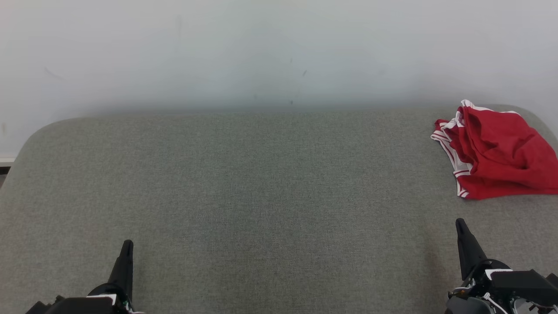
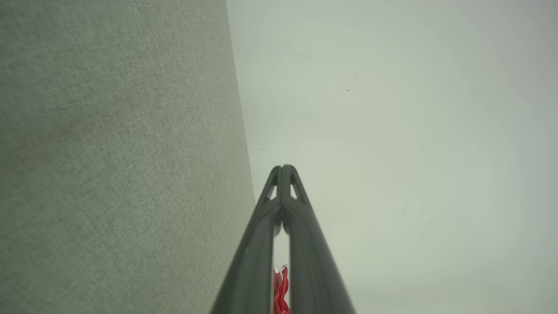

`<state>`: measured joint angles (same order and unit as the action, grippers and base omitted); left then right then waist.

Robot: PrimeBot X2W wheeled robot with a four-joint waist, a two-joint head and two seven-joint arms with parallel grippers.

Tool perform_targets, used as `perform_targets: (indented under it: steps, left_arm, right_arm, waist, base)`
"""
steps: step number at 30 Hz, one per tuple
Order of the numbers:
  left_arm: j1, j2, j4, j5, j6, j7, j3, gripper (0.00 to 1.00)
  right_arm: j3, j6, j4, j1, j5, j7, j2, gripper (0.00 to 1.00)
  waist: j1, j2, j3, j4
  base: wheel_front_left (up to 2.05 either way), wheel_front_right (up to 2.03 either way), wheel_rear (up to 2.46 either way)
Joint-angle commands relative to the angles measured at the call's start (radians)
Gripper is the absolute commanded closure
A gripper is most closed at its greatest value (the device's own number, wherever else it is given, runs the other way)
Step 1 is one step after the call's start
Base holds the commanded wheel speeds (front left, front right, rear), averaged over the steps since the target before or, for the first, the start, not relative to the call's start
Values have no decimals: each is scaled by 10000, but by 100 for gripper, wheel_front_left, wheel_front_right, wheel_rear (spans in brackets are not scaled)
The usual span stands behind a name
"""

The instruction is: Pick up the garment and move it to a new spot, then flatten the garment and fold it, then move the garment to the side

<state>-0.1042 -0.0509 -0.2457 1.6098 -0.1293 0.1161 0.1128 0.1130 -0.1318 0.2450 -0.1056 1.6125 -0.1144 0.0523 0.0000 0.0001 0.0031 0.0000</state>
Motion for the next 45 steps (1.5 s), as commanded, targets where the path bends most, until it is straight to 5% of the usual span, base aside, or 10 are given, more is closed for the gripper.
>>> perform_targets:
  steps: [1,45]
  left_arm:
    - [-104,18,-5,54,-33,3,35,100]
    - [-98,18,0,53,-32,0,32,100]
  right_arm:
    - [24,21,7,-75,11,-14,-24,100]
    - [31,21,6,-72,0,-23,-28,100]
  waist:
    - [0,-1,0,0]
    - [0,-1,0,0]
  base:
    - [0,0,0]
    - [0,0,0]
